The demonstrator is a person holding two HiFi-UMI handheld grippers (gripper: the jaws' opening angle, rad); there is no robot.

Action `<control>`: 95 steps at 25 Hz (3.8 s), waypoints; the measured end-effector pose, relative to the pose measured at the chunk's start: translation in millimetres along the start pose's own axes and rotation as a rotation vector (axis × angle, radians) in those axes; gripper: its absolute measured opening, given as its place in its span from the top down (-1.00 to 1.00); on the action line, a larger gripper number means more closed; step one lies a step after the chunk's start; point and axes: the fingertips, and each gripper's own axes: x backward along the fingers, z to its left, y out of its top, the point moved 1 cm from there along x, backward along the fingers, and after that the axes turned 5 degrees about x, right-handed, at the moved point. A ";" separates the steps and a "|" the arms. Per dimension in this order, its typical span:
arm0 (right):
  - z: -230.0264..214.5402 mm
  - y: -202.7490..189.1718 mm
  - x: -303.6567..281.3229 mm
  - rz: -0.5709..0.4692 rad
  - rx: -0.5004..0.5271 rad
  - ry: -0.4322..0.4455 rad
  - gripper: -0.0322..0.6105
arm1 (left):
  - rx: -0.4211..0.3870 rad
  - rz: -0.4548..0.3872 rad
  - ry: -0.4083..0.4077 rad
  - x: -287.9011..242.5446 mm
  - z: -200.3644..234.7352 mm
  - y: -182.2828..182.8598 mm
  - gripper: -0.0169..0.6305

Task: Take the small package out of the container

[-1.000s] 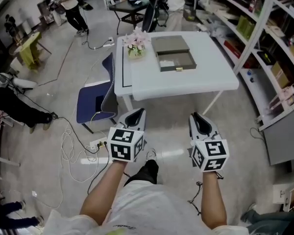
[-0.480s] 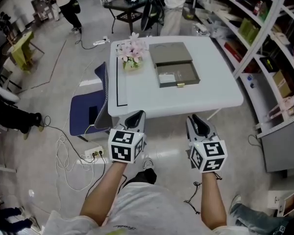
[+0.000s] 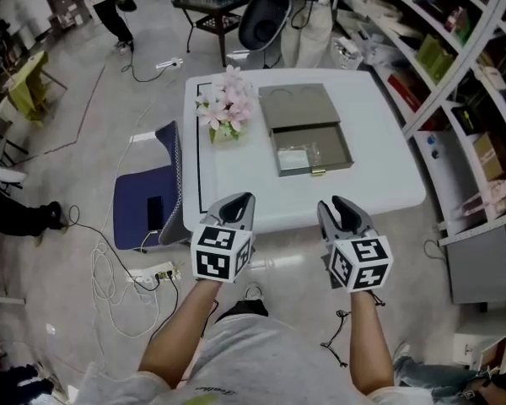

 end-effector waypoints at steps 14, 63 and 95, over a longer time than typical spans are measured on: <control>-43.2 2.8 -72.4 0.145 -0.020 0.090 0.44 | 0.003 0.023 0.003 -53.1 28.4 18.7 0.94; -97.9 -63.3 -223.7 0.851 0.092 0.603 0.61 | 0.197 0.018 0.298 -137.4 87.7 24.3 0.94; -72.6 38.1 -160.1 0.360 0.072 0.563 0.88 | 0.098 -0.043 0.268 -96.3 71.1 59.3 0.94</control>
